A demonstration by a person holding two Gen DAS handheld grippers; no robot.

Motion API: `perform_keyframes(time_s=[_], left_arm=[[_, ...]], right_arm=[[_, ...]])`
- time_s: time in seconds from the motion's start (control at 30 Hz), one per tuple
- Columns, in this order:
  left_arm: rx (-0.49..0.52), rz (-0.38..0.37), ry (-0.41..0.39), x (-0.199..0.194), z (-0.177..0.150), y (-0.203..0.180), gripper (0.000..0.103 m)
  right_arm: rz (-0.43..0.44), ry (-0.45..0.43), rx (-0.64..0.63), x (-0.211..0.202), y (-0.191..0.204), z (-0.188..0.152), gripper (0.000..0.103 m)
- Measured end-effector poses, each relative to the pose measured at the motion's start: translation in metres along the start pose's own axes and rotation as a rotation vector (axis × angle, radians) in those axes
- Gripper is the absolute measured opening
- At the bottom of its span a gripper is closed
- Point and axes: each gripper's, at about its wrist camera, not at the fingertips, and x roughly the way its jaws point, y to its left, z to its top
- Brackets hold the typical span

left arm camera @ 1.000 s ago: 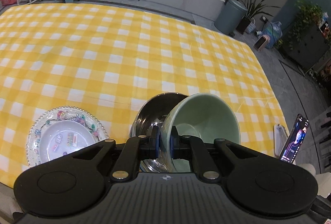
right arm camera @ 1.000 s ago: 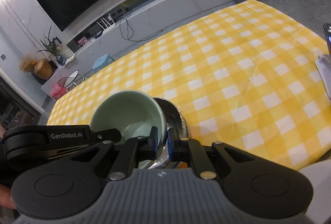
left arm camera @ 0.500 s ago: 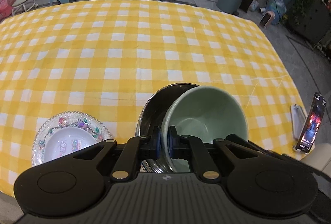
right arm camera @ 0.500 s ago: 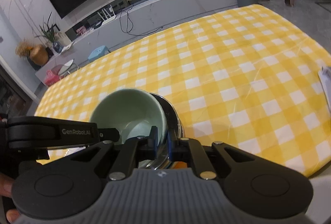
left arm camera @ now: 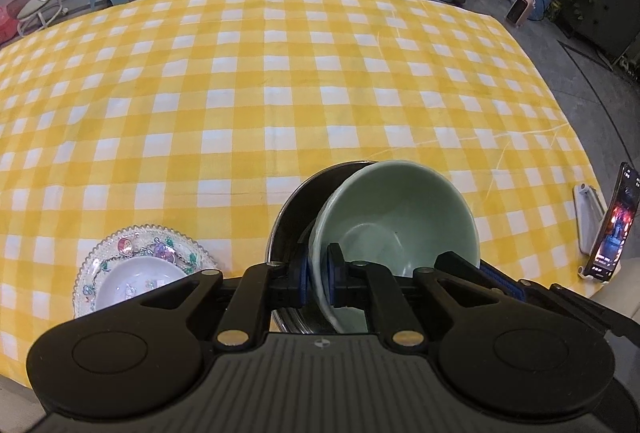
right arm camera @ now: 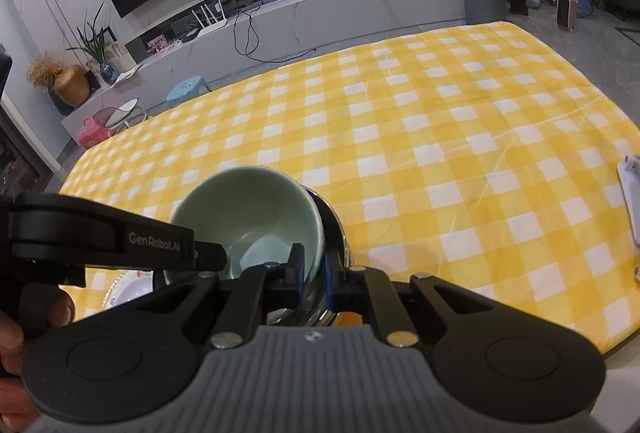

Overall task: Organize plates and bowls
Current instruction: 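Lower the green bowl into the blue bowl and open both grippers, then close both grippers on the rim of the nested bowl stack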

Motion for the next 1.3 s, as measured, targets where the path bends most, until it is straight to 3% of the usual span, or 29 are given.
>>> perform_keyframes(time_s=[0.23,0.33,0.43,0.6,0.73,0.87,1.03,1.3], left_arm=[[-0.048,-0.035,0.006,-0.003,0.006,0.009,0.011],[-0.051,-0.029,-0.025,-0.010,0.008,0.010,0.023],[-0.069,-0.066,-0.050,-0.019,0.012,0.013,0.024],[-0.076,-0.095,-0.084,-0.026,0.013,0.018,0.031],[-0.105,-0.130,-0.118,-0.027,0.007,0.025,0.040],[-0.154,-0.172,-0.182,-0.031,-0.004,0.035,0.051],[-0.225,-0.218,-0.250,-0.031,-0.022,0.049,0.068],[-0.431,-0.283,-0.291,-0.010,-0.048,0.077,0.073]], right_arm=[[-0.004,0.007,-0.008,0.002,0.002,0.001,0.008],[0.005,0.017,-0.006,0.002,0.002,0.000,0.008],[0.006,0.005,-0.007,-0.002,0.004,0.001,0.016],[0.004,-0.006,-0.004,-0.004,0.002,0.003,0.017],[0.008,-0.050,-0.027,-0.014,0.004,0.004,0.036],[-0.006,-0.113,-0.070,-0.019,0.004,0.004,0.044],[0.082,-0.133,0.042,-0.008,-0.018,0.010,0.057],[0.176,-0.067,0.302,0.018,-0.059,0.004,0.059]])
